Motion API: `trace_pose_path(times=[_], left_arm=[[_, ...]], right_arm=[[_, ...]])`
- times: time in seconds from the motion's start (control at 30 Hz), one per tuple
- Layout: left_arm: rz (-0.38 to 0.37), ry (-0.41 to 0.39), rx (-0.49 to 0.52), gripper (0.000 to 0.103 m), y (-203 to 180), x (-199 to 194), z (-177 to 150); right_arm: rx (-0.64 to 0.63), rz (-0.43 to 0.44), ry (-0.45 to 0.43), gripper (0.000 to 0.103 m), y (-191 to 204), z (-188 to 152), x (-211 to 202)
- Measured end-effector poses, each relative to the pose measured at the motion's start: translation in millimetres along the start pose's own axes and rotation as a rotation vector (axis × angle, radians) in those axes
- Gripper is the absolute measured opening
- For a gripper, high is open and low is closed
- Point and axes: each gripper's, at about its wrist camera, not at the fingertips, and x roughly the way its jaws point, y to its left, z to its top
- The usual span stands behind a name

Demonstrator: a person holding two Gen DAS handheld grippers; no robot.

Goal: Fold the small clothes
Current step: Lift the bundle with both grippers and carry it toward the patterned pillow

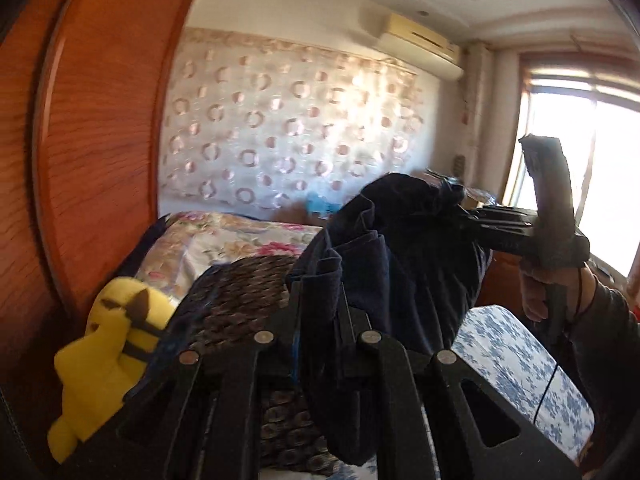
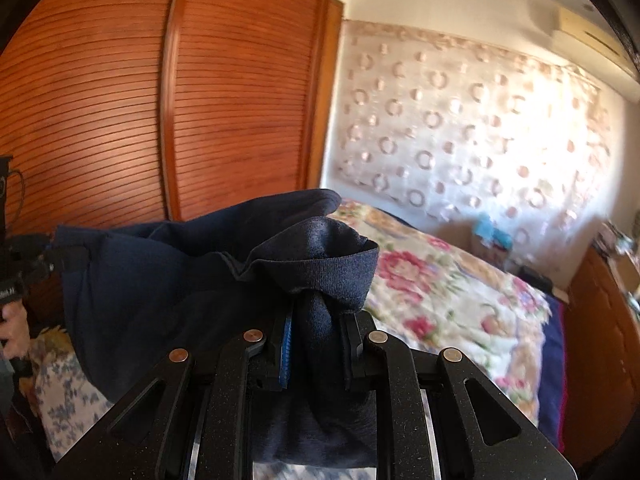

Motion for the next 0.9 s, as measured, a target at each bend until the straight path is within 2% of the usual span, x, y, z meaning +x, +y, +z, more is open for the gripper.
trace_pose_path(times=[0.13,0.27,0.43,0.5,0.53,0.57,0.6,0.7,0.8,0.9], left_arm=[[0.089,-0.008,-0.019,0.009,23.4,-4.1,-17.3],[0.14,0.015,-0.055,0.01,44.8,-6.8,-37.5],[0.2,0.075,-0.078,0.01,56.3,4.9,-59.3],[0.2,0.086,-0.083,0.01,59.3,7.6,-65.7],[0.201,0.09,-0.087,0.01,62.2,7.5,-67.2],[0.205,0.092,-0.09,0.01,62.8,7.1,-68.9],[0.207,0.093,-0.093,0.01,63.1,7.4,-69.5],[0.208,0.097,-0.11,0.01,67.0,9.2,-71.6],[0.218,0.1,-0.099,0.01,66.6,10.5,-72.3],[0.234,0.115,-0.083,0.013,64.5,12.9,-70.3]], right_arm=[[-0.082,0.044,0.032,0.015,30.8,28.8,54.0],[-0.135,0.08,0.071,0.015,67.6,49.3,116.1],[-0.116,0.081,0.145,0.02,83.7,47.5,177.0],[-0.08,0.08,0.156,0.027,81.7,45.9,184.2],[-0.064,0.065,0.157,0.037,79.7,44.9,183.5],[-0.049,0.061,0.146,0.052,77.4,44.8,181.9],[-0.041,0.051,0.124,0.056,76.2,44.6,177.5],[-0.003,0.008,0.074,0.061,70.6,42.0,162.4],[0.016,0.098,0.1,0.062,68.3,34.2,157.6],[-0.004,0.163,0.175,0.062,77.7,14.8,170.3]])
